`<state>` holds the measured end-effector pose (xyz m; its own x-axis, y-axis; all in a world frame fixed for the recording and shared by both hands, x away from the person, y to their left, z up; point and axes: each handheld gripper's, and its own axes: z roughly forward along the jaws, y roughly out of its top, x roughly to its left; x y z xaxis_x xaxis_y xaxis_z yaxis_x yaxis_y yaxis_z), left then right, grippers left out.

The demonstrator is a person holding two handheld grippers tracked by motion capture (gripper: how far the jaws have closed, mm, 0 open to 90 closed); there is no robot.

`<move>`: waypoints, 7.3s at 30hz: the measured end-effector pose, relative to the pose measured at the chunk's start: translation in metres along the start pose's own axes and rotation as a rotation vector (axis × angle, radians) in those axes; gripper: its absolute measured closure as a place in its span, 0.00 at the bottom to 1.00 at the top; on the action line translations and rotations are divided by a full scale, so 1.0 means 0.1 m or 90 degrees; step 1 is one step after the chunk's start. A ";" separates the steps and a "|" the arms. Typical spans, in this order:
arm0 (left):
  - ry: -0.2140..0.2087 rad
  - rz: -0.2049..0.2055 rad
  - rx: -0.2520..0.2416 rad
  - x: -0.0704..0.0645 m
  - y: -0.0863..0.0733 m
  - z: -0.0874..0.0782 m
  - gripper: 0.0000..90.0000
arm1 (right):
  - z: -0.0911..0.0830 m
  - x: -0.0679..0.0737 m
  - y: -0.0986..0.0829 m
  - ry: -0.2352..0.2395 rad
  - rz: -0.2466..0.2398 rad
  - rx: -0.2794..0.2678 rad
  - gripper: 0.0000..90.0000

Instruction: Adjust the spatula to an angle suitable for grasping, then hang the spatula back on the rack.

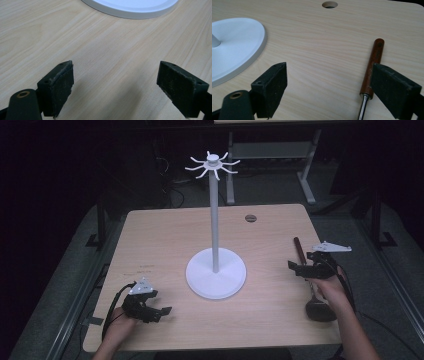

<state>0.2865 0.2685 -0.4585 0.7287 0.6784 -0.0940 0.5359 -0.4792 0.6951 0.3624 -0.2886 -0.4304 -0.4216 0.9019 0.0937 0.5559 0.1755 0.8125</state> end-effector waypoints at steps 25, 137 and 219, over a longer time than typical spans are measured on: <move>-0.003 0.000 -0.002 0.00 0.00 0.00 0.15 | 0.15 -0.42 0.21 -0.057 0.059 -0.001 0.26; -0.008 0.011 0.007 -0.01 0.00 0.02 0.15 | 0.68 0.14 0.10 0.140 -0.136 0.184 1.00; -0.012 0.002 0.013 -0.02 -0.01 0.04 0.15 | 0.78 0.58 0.56 0.124 -0.217 0.408 0.81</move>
<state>0.2865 0.2654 -0.4622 0.7383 0.6662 -0.1056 0.5421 -0.4929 0.6806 0.4250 -0.1957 -0.4241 -0.7312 0.6807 0.0454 0.6550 0.6818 0.3258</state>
